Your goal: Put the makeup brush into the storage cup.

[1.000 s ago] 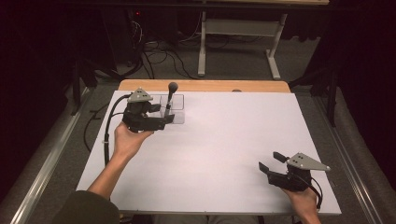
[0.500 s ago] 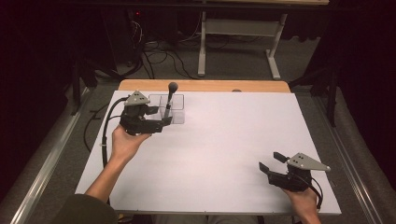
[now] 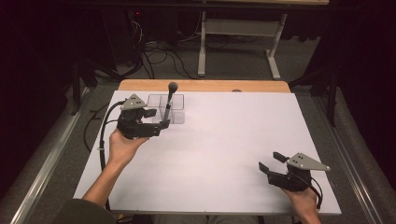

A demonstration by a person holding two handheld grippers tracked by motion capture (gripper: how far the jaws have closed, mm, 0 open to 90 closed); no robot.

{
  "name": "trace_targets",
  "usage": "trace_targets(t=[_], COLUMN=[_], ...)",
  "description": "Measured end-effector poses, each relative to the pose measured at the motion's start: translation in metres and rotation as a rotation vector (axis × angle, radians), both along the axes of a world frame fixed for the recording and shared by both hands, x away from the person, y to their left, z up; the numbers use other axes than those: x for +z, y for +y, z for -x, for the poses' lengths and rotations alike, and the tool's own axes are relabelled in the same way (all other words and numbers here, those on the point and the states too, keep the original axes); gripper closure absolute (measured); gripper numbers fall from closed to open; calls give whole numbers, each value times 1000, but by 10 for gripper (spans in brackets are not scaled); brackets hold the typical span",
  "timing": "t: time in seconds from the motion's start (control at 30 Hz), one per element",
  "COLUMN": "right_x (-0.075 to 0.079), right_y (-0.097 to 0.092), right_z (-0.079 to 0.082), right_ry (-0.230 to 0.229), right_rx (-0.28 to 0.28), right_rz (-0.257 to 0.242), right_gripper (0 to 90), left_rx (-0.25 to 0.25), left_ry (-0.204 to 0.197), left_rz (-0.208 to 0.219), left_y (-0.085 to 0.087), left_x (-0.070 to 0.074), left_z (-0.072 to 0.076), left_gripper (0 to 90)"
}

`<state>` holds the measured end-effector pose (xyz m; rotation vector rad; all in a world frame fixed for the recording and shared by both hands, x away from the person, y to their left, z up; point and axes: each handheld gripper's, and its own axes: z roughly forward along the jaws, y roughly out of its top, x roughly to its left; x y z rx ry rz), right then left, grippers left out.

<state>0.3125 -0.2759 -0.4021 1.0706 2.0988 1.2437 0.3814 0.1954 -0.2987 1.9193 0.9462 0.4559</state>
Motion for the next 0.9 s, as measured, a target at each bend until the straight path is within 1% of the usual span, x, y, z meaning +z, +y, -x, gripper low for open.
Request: trace_targets(t=[0.03,0.07,0.13,0.2,0.3,0.37,0.4,0.43,0.5,0.63,0.83,0.9], right_x=[0,0,0,0,0,0,0,0,0,0,0,0], right_y=[0,0,-1,-1,0,0,0,0,0,0,0,0], right_z=[0,0,0,0,0,0,0,0,0,0,1,0], right_ry=[-1,0,0,0,-1,-2,0,2,5,-3,6,0], right_rx=[0,0,-2,-2,1,0,-2,-3,-5,2,-6,-1], right_rz=[0,0,-1,-1,0,0,-1,-2,-4,1,-8,-3], right_gripper=[322,322,322,322,322,322,322,322,322,321,321,321], left_rx=[3,2,2,-4,-3,1,-3,-1,-3,-2,-2,-1], left_ry=[-5,-2,-7,-3,-7,-10,-10,-11,-8,-9,-11,-13], left_rz=[-6,5,-4,1,0,8,2,9,6,10,13,20], left_y=[1,0,1,1,1,1,2,2,3,3,5,6], left_x=[0,0,0,-1,-1,-2,-2,-2,-3,-4,-5,-6], left_z=[1,1,3,4,5,6,7,7,8,10,12,13], left_gripper=[333,333,333,333,333,333,332,332,333,332,332,332])
